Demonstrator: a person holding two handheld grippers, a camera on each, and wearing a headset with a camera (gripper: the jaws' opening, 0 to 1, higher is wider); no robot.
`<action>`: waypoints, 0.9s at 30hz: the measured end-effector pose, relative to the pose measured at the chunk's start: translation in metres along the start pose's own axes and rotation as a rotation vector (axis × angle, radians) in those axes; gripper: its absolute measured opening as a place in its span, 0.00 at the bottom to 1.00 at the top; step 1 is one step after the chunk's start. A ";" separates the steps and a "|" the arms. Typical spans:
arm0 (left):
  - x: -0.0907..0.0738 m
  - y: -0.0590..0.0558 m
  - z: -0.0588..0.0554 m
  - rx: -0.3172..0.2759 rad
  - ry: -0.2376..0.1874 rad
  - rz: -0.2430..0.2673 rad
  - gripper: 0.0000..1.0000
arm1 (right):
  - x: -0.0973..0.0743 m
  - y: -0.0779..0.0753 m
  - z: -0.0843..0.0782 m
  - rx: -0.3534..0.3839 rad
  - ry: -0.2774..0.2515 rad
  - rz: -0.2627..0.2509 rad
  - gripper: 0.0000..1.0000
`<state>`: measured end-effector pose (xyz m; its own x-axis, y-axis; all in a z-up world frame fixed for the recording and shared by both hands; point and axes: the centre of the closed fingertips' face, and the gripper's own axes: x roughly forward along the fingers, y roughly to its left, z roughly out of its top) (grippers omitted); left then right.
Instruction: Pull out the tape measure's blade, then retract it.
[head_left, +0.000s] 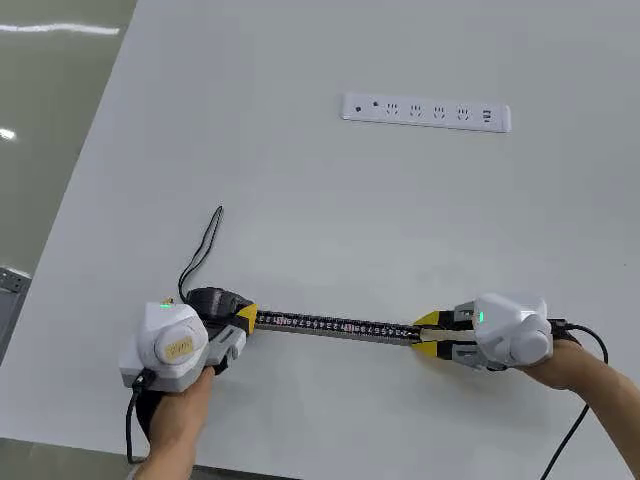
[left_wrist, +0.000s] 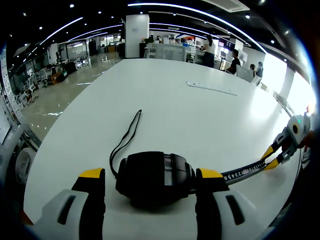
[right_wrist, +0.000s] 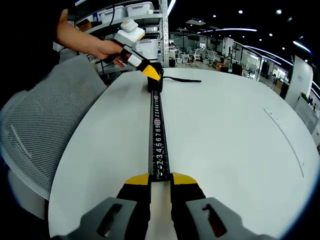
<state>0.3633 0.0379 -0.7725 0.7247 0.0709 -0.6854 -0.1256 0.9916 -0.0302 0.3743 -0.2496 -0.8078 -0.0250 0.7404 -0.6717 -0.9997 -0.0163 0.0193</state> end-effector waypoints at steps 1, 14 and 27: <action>0.001 0.000 0.000 -0.003 0.002 0.000 0.71 | 0.000 0.000 0.000 0.002 -0.001 0.000 0.13; 0.002 -0.007 -0.003 0.019 0.019 0.043 0.63 | -0.001 0.000 0.001 -0.001 -0.005 -0.007 0.13; 0.003 -0.006 -0.006 0.072 0.027 0.067 0.65 | -0.001 0.001 0.001 -0.019 0.003 -0.011 0.13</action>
<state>0.3624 0.0313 -0.7790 0.6979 0.1354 -0.7033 -0.1232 0.9900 0.0684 0.3736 -0.2496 -0.8067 -0.0136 0.7384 -0.6743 -0.9998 -0.0208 -0.0026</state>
